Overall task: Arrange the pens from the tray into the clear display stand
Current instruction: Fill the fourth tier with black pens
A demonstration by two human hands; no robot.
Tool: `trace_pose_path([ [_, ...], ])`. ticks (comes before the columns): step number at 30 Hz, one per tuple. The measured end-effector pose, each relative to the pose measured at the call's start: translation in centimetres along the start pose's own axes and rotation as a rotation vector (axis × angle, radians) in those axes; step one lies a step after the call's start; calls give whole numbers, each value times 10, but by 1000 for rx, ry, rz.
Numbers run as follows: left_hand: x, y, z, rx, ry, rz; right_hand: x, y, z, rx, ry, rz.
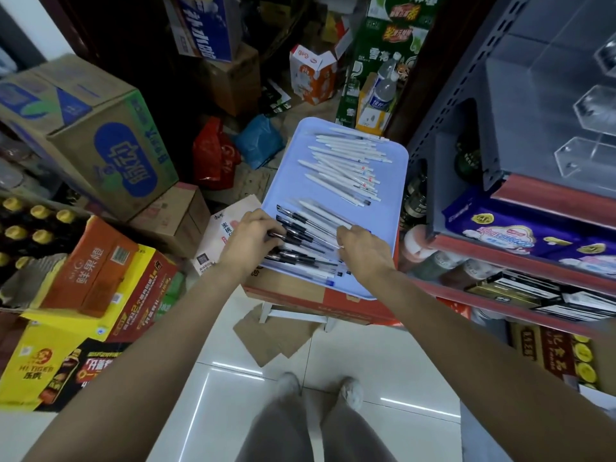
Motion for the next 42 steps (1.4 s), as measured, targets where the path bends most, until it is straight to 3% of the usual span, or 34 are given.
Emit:
trace_pose_path([
  [8, 14, -8, 8, 128, -535, 29, -3, -1, -8, -14, 142, 44],
  [17, 10, -13, 9, 410, -1144, -33, 26, -13, -4, 18, 447, 53],
  [21, 34, 3, -36, 305, -1229, -52, 56, -29, -27, -82, 783, -55],
  [24, 60, 24, -96, 154, -1126, -45, 81, -41, -50, -140, 1103, -158],
  [28, 84, 58, -192, -73, -901, -36, 125, -59, -82, -116, 1291, -312],
  [32, 90, 74, -287, -250, -740, -15, 168, -85, -121, -82, 1324, -435],
  [36, 83, 81, -356, -400, -632, 18, 198, -112, -167, -74, 1207, -520],
  [39, 76, 84, -413, -548, -358, -4, 237, -139, -227, -80, 1219, -710],
  [42, 59, 85, -464, -637, -144, 38, 276, -157, -271, 10, 1287, -798],
])
Point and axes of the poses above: each hand's wrist, its own y-axis towards the middle knuckle, its own x-axis out of the back of the hand, z = x × y, the point moved 10 cm from there along y, towards the middle knuckle, and after that the axes turned 8 degrees about y, right-handed, at the moved point
